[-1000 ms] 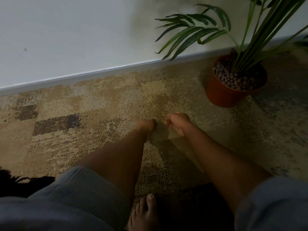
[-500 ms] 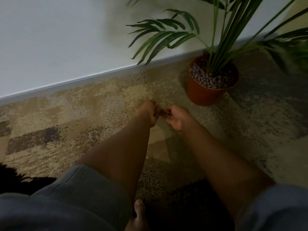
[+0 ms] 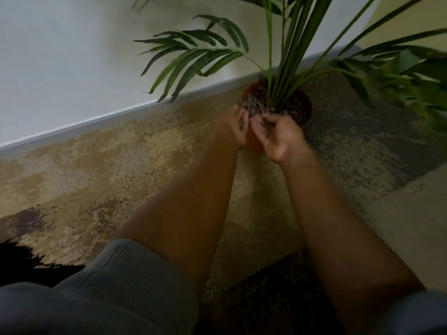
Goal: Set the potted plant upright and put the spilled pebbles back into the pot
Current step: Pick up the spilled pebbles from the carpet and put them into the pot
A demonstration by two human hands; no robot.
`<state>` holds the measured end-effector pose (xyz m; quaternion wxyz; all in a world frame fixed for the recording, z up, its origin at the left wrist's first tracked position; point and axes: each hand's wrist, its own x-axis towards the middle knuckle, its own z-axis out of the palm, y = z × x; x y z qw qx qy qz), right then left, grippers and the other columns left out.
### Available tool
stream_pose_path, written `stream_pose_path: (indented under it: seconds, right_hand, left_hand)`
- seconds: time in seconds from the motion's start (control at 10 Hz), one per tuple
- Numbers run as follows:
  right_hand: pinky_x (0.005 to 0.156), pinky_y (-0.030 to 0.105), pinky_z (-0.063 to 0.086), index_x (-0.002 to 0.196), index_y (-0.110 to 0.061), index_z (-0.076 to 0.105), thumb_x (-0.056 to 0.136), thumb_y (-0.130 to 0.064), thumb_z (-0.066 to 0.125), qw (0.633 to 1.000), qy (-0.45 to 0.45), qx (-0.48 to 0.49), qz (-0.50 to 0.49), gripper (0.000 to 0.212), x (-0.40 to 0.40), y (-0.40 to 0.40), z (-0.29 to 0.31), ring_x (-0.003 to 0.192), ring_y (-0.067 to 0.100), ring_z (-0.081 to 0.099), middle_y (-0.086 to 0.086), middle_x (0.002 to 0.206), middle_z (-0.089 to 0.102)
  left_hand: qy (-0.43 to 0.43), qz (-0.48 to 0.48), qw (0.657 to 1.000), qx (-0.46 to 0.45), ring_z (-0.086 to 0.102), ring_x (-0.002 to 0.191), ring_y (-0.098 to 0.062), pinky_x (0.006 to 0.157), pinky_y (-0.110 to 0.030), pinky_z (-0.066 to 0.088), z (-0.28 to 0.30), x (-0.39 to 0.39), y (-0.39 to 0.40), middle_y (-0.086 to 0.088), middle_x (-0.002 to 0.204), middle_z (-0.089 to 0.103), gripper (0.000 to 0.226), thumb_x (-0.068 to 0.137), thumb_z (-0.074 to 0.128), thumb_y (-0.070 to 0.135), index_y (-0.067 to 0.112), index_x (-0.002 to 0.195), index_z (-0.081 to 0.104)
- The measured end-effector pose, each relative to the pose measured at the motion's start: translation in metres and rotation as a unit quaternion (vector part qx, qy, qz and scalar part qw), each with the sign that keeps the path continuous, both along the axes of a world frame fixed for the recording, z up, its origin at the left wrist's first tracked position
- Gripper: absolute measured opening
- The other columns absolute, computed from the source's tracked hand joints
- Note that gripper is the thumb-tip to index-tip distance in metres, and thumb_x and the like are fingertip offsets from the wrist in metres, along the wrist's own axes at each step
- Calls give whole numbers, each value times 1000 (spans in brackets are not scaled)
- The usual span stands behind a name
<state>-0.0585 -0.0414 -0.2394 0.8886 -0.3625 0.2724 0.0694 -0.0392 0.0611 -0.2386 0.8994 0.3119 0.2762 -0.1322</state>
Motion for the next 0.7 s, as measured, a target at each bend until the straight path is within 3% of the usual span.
stream_pose_path:
  seconds: [0.1, 0.2, 0.3, 0.4, 0.5, 0.6, 0.7]
  right_hand:
    - [100, 34, 52, 99, 5, 57, 98, -2, 42, 999, -10, 0, -44, 17, 12, -24, 16, 110, 28, 62, 18, 100, 59]
    - [99, 32, 51, 109, 2, 55, 97, -2, 38, 997, -9, -18, -79, 21, 22, -43, 23, 100, 23, 52, 13, 104, 58]
    - [104, 32, 46, 128, 4, 53, 98, -4, 35, 997, 7, -48, -65, 36, 25, -51, 23, 116, 24, 53, 18, 128, 56]
    - [111, 34, 40, 132, 2, 52, 99, -6, 34, 997, 13, -50, -59, 38, 23, -53, 22, 123, 26, 53, 18, 133, 55]
    - [109, 32, 43, 134, 2, 50, 99, -7, 37, 997, -3, -33, -67, 39, 19, -54, 19, 122, 25, 54, 18, 134, 54]
    - [109, 36, 44, 140, 5, 41, 99, -5, 38, 996, -50, 6, -76, 42, 13, -51, 17, 127, 29, 53, 21, 138, 49]
    - [99, 34, 53, 133, 6, 46, 99, -6, 43, 996, -77, -4, -40, 37, 9, -43, 12, 116, 30, 63, 23, 128, 59]
  left_hand:
    - [-18, -11, 1000, -22, 57, 122, -18, 107, -25, 43, 6, 10, -13, -14, 132, 58, 36, 104, 37, 19, 0, 131, 52]
    - [-25, -20, 999, -23, 43, 62, -11, 102, -25, 42, 9, 24, -24, -6, 74, 46, 28, 103, 34, 13, 10, 81, 52]
    - [-28, -78, 996, -9, 51, 76, -18, 97, -30, 44, 17, 28, -34, -14, 87, 50, 19, 103, 36, 14, 8, 101, 54]
    - [-43, -119, 992, 4, 59, 107, -29, 92, -34, 47, 22, 24, -40, -23, 121, 57, 41, 102, 41, 17, -9, 134, 44]
    - [-43, -109, 993, -16, 45, 133, -33, 109, -37, 39, 24, 21, -42, -25, 145, 41, 48, 103, 36, 16, -8, 144, 31]
    - [-53, -69, 996, -29, 38, 139, -31, 115, -39, 34, 20, 19, -39, -23, 151, 35, 49, 104, 33, 15, -4, 148, 27]
    - [-82, -15, 996, -23, 45, 136, -24, 113, -33, 38, 6, 11, -31, -16, 148, 44, 46, 105, 31, 22, 4, 148, 34]
